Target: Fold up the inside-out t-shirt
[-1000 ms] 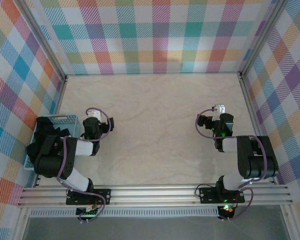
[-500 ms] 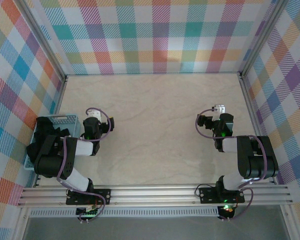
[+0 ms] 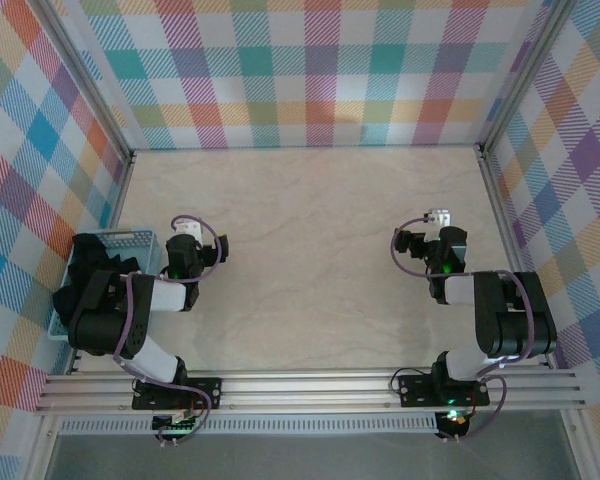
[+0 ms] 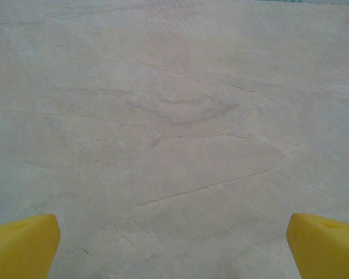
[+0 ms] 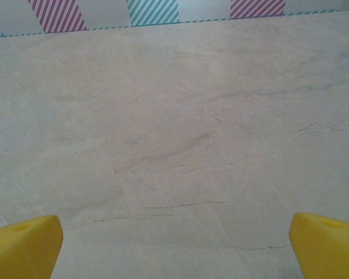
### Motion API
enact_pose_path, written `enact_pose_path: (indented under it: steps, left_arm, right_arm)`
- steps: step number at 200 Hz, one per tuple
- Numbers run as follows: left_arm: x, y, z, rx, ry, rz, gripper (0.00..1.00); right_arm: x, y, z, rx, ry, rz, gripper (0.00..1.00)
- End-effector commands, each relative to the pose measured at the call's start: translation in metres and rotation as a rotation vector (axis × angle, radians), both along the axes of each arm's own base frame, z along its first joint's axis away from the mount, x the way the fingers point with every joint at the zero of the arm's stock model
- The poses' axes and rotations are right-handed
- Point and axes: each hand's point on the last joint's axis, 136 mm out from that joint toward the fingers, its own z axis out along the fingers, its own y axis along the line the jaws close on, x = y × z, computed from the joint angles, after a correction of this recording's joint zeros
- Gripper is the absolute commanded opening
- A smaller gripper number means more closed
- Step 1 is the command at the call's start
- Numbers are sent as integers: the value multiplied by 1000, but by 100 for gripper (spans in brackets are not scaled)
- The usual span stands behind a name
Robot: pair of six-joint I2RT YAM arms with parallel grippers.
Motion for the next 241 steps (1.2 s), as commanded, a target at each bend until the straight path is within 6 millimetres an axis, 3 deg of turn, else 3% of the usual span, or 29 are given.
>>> enact_pose_path:
  steps: [1,38,67,84,98,118,137,161,241]
  left_arm:
    - [2,-1,22,22,-46,-5,100]
    - [-14,-13,73,63,-76,-4,100]
    - [-25,-16,125,-88,-103,47,100]
    - [-35,-1,147,-178,-55,176,100]
    - [-52,25,164,-214,-7,371,100]
    - [-88,57,165,-188,90,581,100]
    - [-110,73,167,-197,87,668,100]
    - [-143,103,152,-167,135,860,100]
    - [-181,160,79,-251,443,1207,100]
  right_arm:
    - [-3,8,7,5,-40,43,100]
    - [-18,7,44,-2,-86,27,100]
    - [-30,10,100,85,-122,7,100]
    - [-39,4,134,224,-115,-69,100]
    - [-50,-5,145,334,-49,-172,100]
    - [-68,-20,137,428,63,-319,100]
    - [-70,1,132,452,118,-202,100]
    - [-73,20,120,484,223,-117,100]
    - [-95,35,100,481,375,-67,100]
